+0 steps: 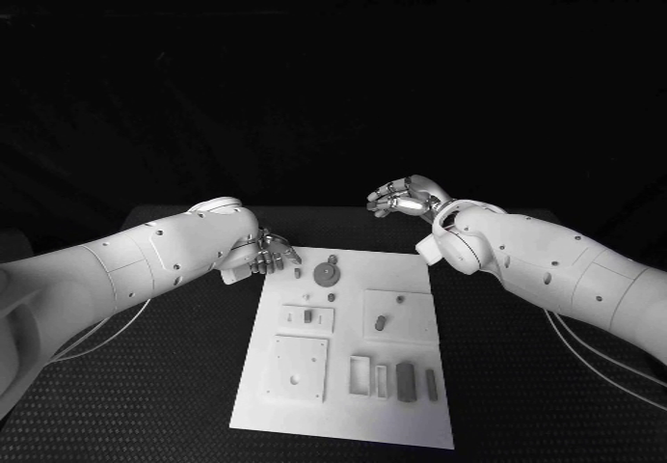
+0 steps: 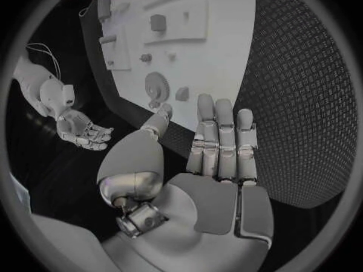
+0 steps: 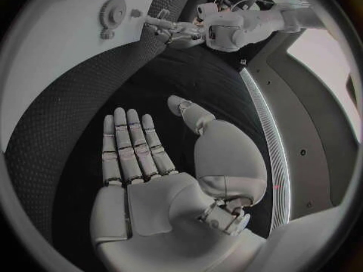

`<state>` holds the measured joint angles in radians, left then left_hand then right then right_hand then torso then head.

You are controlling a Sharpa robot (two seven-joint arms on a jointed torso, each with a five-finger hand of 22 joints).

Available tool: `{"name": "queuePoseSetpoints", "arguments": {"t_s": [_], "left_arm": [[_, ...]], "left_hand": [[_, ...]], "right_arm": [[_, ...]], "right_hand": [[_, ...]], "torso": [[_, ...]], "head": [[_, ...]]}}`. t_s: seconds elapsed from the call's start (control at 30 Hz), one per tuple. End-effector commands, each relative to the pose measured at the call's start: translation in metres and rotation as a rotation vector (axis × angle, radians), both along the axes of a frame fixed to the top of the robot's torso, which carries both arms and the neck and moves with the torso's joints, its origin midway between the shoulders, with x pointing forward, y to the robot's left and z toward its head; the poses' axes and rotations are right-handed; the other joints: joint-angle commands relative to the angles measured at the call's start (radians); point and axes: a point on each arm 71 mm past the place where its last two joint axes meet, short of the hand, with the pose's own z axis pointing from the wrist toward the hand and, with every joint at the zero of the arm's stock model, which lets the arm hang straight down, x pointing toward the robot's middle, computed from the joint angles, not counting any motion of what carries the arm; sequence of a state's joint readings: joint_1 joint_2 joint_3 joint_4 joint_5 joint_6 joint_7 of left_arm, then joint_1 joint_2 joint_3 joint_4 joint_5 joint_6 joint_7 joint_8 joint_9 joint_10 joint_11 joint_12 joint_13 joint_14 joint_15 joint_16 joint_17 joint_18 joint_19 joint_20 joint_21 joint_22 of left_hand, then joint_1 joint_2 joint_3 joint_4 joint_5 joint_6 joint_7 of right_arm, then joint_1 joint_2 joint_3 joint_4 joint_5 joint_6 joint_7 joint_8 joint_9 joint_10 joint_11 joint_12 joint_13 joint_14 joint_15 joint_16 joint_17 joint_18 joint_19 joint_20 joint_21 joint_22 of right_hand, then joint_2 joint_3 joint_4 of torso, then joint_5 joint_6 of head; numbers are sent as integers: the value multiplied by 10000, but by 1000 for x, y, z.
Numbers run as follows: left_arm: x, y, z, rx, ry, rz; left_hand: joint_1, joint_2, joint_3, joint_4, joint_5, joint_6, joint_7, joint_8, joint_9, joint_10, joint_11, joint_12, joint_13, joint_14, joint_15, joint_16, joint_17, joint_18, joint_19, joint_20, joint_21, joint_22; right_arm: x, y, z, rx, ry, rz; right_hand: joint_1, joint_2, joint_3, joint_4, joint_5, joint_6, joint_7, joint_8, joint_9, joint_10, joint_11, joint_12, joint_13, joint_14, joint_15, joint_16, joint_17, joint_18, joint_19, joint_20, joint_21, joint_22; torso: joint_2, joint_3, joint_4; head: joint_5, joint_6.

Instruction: Assemble the parts on the task board

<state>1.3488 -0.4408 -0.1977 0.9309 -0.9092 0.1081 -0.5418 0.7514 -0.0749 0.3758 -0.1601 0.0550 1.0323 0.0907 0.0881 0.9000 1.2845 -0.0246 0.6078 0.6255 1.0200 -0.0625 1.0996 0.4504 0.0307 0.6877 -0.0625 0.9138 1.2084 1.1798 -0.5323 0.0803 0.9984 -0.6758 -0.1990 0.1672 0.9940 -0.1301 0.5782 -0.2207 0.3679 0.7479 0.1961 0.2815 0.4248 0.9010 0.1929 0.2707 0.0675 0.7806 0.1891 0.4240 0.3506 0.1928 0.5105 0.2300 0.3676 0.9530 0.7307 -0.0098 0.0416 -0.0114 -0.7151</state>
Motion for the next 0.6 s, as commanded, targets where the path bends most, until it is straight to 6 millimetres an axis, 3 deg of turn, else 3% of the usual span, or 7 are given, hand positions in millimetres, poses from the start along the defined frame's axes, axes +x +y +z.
{"name": "queuePoseSetpoints", "arguments": {"t_s": [0.03, 0.6], "left_arm": [[0, -5, -1, -320, 43, -173], [-5, -16, -18, -297, 341, -419]], "left_hand": [[-54, 62, -16, 88, -9, -14, -23, -48, -28, -42, 20, 13, -8, -31, 31, -17, -13, -109, -77, -939, -27, -20], [-291, 329, -130, 400, -1, -162, 14, -94, -237, -90, 51, 35, -15, -77, 29, 22, -46, -84, -157, -941, 4, -63]], "right_arm": [[0, 0, 3, 271, -273, -57], [1, 2, 3, 338, -311, -170]], "right_hand": [[33, 62, -53, -9, 51, 19, 130, 40, -16, 72, 17, -54, 16, -13, -14, -19, -11, -99, -10, -35, -41, 17], [65, 85, -20, -30, 284, 67, 152, 75, -36, 145, 23, -95, 12, 26, -33, 18, -21, -88, 48, -41, -67, 57]], "torso": [[-2, 5, 1], [-27, -1, -1]], "head": [[-48, -40], [-148, -48]]}}
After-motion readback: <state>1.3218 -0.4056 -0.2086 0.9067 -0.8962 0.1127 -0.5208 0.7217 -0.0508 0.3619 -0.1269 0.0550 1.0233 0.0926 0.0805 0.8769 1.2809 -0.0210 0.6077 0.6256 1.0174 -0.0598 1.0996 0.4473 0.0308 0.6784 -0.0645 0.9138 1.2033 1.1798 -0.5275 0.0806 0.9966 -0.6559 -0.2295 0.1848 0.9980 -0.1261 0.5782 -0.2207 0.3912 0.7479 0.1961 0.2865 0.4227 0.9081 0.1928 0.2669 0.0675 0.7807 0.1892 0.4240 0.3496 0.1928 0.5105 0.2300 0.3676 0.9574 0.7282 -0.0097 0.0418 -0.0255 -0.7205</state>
